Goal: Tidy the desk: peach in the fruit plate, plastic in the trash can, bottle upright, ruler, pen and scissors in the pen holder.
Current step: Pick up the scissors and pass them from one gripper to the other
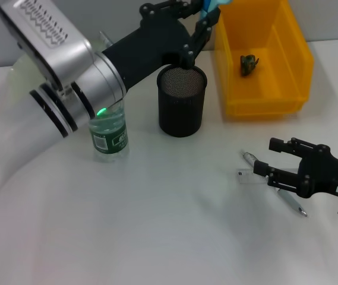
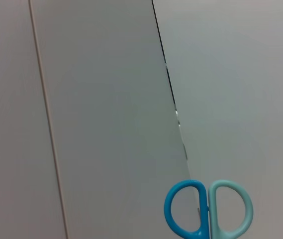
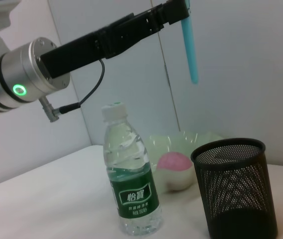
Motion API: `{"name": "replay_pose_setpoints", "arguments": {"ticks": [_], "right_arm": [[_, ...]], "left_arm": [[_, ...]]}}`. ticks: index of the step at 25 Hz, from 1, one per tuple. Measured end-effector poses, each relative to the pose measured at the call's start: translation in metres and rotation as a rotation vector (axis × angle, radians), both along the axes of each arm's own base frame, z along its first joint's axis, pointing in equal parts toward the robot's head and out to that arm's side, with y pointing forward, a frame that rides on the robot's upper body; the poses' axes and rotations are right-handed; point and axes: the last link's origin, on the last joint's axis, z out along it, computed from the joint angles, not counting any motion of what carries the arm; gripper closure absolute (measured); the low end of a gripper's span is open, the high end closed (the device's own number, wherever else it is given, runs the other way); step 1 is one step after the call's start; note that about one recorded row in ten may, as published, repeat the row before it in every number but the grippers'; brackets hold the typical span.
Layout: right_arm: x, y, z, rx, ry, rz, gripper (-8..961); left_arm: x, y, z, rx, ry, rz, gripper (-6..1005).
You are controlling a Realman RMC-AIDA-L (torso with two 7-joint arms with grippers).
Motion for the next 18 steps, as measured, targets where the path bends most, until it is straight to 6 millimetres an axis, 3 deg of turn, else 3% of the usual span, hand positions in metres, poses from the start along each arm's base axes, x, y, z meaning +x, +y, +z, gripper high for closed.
{"name": "replay_pose_setpoints", "arguments": {"ticks": [6, 10, 18], "right_arm": [[-0.002, 0.002, 0.001, 0.007, 0.007, 0.005, 290], [-0.003, -0.001, 0.012, 0.075, 0.054, 0.020, 290], [-0.009, -0.036, 0.042, 0.340, 0.282, 0.138, 291]], "left_arm": [[-0.002, -0.006, 0.000, 0.008, -0.024, -0.013, 744], [-0.003, -0.015, -0.001, -0.007, -0.045, -0.033, 744], [-0.013, -0.025, -0.008, -0.003, -0.011, -0.028, 744]]}}
